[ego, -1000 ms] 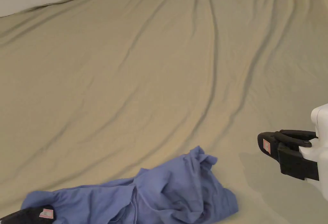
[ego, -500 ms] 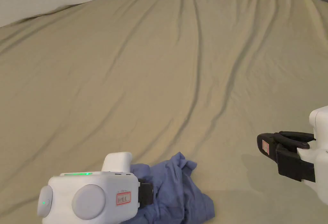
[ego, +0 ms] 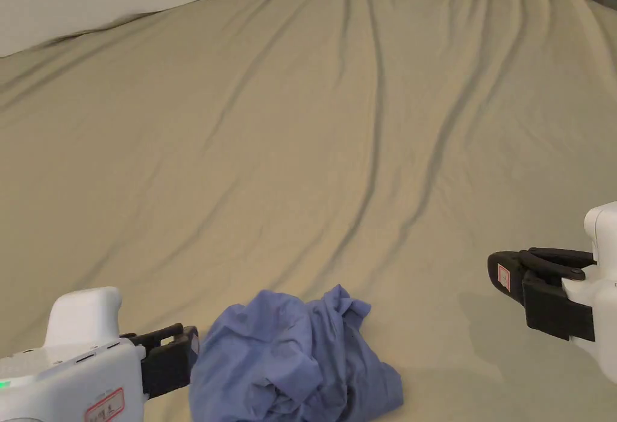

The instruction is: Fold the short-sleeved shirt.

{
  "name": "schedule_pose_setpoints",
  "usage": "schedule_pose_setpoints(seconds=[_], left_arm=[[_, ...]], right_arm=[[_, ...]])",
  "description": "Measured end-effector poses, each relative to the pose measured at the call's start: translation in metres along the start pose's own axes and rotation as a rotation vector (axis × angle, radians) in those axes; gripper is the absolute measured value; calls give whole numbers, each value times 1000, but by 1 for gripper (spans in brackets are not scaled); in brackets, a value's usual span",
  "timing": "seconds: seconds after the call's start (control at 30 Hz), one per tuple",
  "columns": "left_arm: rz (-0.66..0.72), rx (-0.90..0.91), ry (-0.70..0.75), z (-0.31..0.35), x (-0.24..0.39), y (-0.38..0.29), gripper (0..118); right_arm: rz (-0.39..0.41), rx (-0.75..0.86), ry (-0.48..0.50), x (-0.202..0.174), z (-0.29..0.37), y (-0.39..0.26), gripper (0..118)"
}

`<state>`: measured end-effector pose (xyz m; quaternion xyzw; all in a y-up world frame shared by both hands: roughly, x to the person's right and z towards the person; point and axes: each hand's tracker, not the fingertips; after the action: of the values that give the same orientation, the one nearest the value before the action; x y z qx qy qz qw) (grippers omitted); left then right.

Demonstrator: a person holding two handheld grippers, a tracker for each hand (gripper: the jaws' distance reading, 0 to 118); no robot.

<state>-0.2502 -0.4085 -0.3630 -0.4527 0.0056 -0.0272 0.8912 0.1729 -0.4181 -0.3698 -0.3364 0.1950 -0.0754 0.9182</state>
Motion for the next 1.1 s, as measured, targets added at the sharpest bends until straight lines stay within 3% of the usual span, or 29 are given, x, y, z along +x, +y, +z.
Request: schedule_pose_setpoints(seconds=[0.1, 0.3, 0.43, 0.53, 0.67, 0.83, 1.0, 1.1], left_arm=[[91, -76, -116, -45, 14, -1, 0], [-148, -162, -198, -95, 109, -4, 0], [-178, -162, -314, -110, 155, -3, 0], [-230, -167, -323, -118, 176, -5, 0], [-150, -161, -362, -108, 156, -5, 0], [-59, 4, -337, -26, 99, -2, 0], [104, 190, -140, 72, 20, -25, 0], [196, 227, -92, 99, -20, -42, 0]], right_arm=[[13, 1, 2, -4, -1, 2, 3], [13, -17, -32, 0, -2, 1, 3], [2, -41, -57, 8, -8, -2, 3], [-5, -52, -65, 10, -10, -3, 3], [5, -60, -70, 9, -9, -3, 3], [43, -64, -65, -7, -8, 2, 3], [129, -61, 31, -54, -15, 15, 3], [184, -89, 103, -91, -35, 19, 3]])
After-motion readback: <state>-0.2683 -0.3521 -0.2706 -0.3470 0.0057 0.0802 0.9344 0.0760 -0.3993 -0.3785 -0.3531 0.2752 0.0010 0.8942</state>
